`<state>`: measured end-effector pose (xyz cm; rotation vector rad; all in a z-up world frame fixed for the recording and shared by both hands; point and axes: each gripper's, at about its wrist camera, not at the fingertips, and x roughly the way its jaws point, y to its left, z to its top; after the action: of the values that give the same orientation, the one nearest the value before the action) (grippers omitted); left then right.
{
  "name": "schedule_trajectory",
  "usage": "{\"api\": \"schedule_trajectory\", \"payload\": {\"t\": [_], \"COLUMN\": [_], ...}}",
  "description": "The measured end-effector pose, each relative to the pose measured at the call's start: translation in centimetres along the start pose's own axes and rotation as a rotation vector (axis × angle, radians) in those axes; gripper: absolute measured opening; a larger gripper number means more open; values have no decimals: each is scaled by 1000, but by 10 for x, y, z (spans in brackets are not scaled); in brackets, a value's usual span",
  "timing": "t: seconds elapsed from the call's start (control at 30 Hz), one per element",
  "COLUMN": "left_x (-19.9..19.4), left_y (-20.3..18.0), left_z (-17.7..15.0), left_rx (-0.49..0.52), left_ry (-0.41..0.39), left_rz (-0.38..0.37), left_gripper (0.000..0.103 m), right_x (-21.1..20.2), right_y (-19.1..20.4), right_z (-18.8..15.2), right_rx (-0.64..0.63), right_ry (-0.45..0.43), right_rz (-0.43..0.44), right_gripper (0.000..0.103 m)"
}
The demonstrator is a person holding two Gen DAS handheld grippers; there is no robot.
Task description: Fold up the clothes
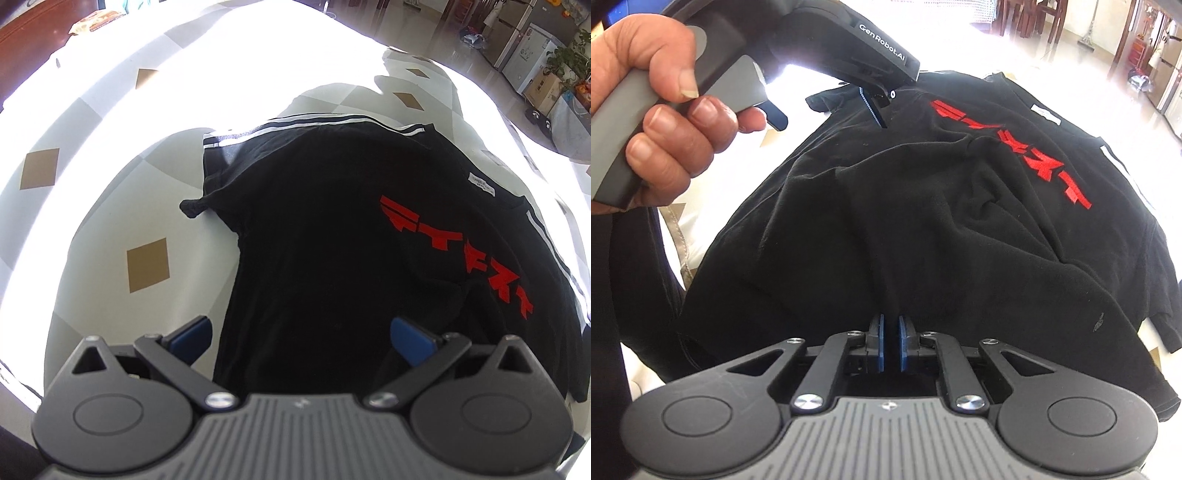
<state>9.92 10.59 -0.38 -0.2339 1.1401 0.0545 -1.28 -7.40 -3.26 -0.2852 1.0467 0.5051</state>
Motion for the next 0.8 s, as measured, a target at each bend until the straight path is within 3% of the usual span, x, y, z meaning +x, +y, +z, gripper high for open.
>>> {"api": "schedule_trajectory", "payload": {"t": [0.17,0.23,0.3,0.4,0.53,0.63,0.8], "left_x": [2,0,-2,-6,-12,-14,-15], "left_y": [1,3,5,9,9,11,21], "left_z": [1,2,4,8,9,9,9], "left_rx": [-6,-13,-23,-35,-15,5,13], "left_ry": [10,8,6,7,2,6,7], "left_rz": [-1,-3,-6,-13,1,7,23], "left_gripper": [103,103,103,103,103,103,103], "right_x": [1,-2,-9,-22,-19,-14,-5], "right_y": [-6,-11,-12,-7,5,24,41], "right_z": [0,1,3,7,9,10,14], "right_rx": [70,104,98,36,-34,-136,-198], "right_ry": [53,38,-10,-76,-38,-28,-31], "right_rz": [119,118,94,113,249,248,272], "right_gripper": [13,12,20,21,26,35,44]}}
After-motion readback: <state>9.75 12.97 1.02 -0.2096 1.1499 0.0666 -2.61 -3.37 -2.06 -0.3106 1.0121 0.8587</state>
